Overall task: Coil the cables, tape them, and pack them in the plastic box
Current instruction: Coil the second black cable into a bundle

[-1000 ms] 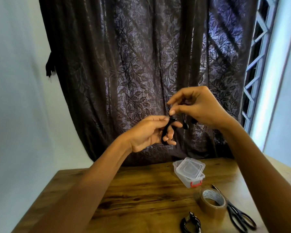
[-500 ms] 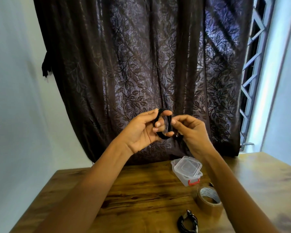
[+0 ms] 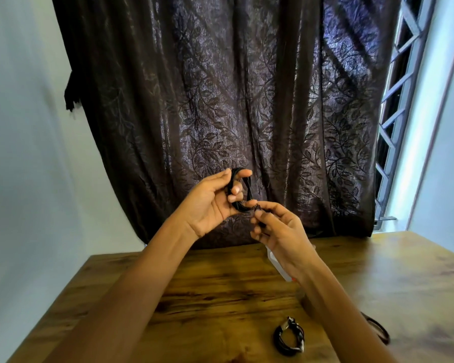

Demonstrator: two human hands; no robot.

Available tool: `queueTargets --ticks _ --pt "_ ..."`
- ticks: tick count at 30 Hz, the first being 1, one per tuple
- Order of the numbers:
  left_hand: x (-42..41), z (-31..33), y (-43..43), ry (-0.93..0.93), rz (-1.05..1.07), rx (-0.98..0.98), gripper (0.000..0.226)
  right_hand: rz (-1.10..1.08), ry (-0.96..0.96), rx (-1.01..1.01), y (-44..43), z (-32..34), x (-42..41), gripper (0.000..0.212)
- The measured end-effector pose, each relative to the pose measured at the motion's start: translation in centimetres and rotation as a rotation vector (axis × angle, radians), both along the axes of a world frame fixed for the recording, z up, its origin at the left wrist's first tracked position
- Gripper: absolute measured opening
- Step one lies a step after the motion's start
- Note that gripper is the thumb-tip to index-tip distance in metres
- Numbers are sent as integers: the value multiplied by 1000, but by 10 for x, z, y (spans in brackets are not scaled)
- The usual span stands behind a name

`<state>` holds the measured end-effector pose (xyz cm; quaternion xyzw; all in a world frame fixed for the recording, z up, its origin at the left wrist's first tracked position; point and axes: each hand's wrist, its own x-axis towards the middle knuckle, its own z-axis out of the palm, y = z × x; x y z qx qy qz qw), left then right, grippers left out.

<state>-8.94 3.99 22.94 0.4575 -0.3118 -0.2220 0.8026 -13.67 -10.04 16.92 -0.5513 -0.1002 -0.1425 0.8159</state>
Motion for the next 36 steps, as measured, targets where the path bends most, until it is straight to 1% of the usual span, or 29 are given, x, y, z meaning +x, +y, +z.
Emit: queueTargets --ticks 3,6,9,11,14,17,21,23,26,29,31,32,34,36 --pt "1 0 2 -14 7 33 32 15 0 53 0 -5 -2 24" --pt "1 -1 2 -8 9 26 32 25 -17 81 -2 -10 -3 30" --pt "1 -3 2 -3 24 17 33 22 -18 78 -4 -15 -3 37" --pt "1 -4 1 5 39 1 34 -12 -24 54 -3 -19 -3 37" --pt "2 -7 -3 23 60 -42 34 -127 -68 -86 2 -22 -3 36" --pt "3 -9 -6 20 97 -80 32 -294 -152 -252 8 -23 -4 27" --pt "3 -13 -7 -39 180 -88 31 -428 -229 -401 9 -20 -6 10" --pt "2 -15 -8 -59 199 -66 31 -455 -249 -425 11 -19 -4 7" --pt "-1 -18 -8 -90 191 0 31 -472 -261 -362 13 -17 1 9" --pt "-3 -18 -6 -107 164 108 31 -504 -263 -275 13 -18 4 13" --pt "-5 -16 -5 -116 129 156 30 -503 -236 -216 11 -18 8 10" --pt "-6 -14 -4 -127 110 177 30 -470 -221 -195 10 -17 8 9" --pt "-9 -12 -4 -144 74 210 29 -364 -167 -173 10 -18 11 20" --pt "-10 -10 -3 -151 33 231 28 -274 -121 -149 12 -19 12 21"
